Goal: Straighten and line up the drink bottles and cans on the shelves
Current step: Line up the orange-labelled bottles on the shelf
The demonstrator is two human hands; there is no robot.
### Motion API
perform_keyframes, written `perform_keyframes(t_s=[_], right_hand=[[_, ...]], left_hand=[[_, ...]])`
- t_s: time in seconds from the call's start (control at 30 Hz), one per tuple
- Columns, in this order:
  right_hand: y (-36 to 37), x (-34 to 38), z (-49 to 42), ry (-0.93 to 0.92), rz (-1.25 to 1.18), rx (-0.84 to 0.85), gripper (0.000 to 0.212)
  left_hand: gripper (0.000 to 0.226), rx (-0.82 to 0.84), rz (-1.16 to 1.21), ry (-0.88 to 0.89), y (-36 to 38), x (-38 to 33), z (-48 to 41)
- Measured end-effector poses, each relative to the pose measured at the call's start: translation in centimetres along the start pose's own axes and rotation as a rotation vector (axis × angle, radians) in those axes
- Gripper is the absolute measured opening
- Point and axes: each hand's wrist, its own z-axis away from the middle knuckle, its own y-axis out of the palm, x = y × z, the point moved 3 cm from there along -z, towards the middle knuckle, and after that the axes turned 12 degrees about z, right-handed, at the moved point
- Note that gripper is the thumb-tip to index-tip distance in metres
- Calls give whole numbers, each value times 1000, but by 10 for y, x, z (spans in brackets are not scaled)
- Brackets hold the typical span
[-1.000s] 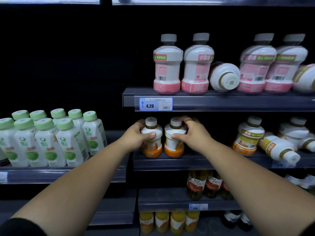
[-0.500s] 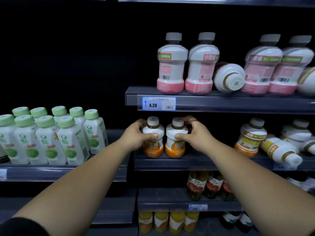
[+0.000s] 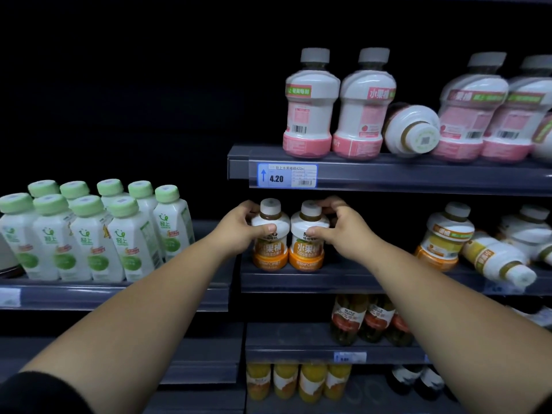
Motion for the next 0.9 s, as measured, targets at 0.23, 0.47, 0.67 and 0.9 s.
perform_keyframes(t_s=[0.23,0.47,0.67,0.9], right_hand=[[7,-1,0,-13,12,-42,57],[8,-5,4,-30,12,-23,67],[-25,-38,27,-21,75,-131,70],[-124,-108,79,-48,99,-180,55]], left_hand=[[43,-15,-43,5,-3,5,1],[59,-44,-151,19,4,2,16],[86,-237,-733,403,49,-23,35],[76,-55,-796,609,196,-40,28]])
